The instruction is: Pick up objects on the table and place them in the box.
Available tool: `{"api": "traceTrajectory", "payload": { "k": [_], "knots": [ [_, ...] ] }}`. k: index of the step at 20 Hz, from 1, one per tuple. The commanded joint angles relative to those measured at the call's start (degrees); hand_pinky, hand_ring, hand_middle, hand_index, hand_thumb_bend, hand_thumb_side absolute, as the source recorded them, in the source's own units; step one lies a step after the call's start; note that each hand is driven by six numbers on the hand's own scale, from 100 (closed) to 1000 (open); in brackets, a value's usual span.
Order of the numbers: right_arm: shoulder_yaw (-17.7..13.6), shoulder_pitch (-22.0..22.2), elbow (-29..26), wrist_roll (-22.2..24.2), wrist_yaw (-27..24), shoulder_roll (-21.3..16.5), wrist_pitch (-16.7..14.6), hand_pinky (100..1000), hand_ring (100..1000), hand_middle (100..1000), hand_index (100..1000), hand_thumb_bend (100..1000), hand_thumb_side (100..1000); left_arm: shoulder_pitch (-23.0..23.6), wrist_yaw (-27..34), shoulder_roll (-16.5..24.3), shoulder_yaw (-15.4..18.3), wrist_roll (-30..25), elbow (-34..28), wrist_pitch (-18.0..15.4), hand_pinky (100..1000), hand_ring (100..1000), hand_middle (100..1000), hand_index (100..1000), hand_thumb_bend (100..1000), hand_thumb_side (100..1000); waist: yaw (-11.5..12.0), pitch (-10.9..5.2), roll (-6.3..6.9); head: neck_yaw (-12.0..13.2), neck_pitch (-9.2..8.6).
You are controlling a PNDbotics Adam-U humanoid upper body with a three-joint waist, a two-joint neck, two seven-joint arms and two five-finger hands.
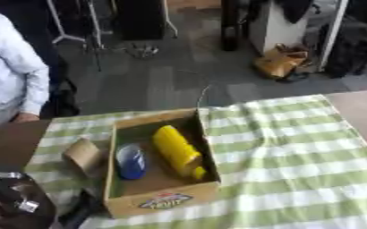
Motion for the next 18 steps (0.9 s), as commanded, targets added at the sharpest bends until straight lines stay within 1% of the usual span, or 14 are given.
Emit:
{"api": "traceTrajectory", "payload": {
  "k": [1, 4, 5, 9, 13, 16, 18],
  "knots": [
    [-0.3, -0.4, -0.9, -3.0, -0.5, -0.6, -3.4, 765, 941, 808, 701, 100, 1000, 0.6, -2.4, 0.2, -0.3, -0.2, -0.4, 0.1, 281, 595, 766, 654, 492, 307, 0.1, -0.52, -0.39, 0.1, -0.44],
    [-0.3, -0.4, -0.9, -3.0, -0.6, -0.7, -3.5, 765, 941, 808, 700, 100, 1000, 0.4, -3.0, 0.2, -0.3, 0.2, -1.2, 0.1, 244, 569, 728, 619, 452, 303, 0.0, -0.59, -0.36, 0.2, -0.37],
    [-0.3, -0.4, -0.9, -3.0, -0.7, -0.7, -3.5, 766, 940, 807, 700, 100, 1000, 0.3, -3.4, 0.3, -0.4, 0.5, -1.5, 0.1, 225, 550, 669, 585, 419, 301, 0.0, -0.63, -0.31, 0.2, -0.33],
    [-0.2, -0.4, -0.9, -3.0, -0.9, -0.8, -3.6, 765, 940, 806, 699, 100, 1000, -0.4, -4.6, 0.6, -0.5, 1.2, -2.0, 0.0, 209, 527, 626, 556, 385, 304, 0.1, -0.71, -0.13, 0.3, -0.26],
    [-0.1, -0.4, -0.9, -3.0, -1.0, -0.9, -3.5, 765, 940, 805, 699, 100, 1000, -1.2, -5.6, 1.0, -0.6, 1.3, -2.8, -0.1, 175, 469, 540, 497, 351, 317, 0.2, -0.80, 0.04, 0.2, -0.21],
    [-0.1, -0.4, -0.9, -3.0, -1.1, -1.0, -3.4, 764, 940, 805, 698, 100, 1000, -1.7, -6.0, 1.1, -0.6, 1.4, -3.3, 0.0, 172, 424, 494, 461, 314, 334, 0.3, -0.87, 0.13, 0.2, -0.20],
    [-0.1, -0.4, -0.9, -3.0, -1.2, -1.0, -3.3, 764, 939, 804, 698, 100, 1000, -1.9, -6.0, 1.1, -0.6, 1.5, -3.5, 0.2, 144, 404, 468, 452, 302, 345, 0.3, -0.95, 0.19, 0.2, -0.21]
  ]
}}
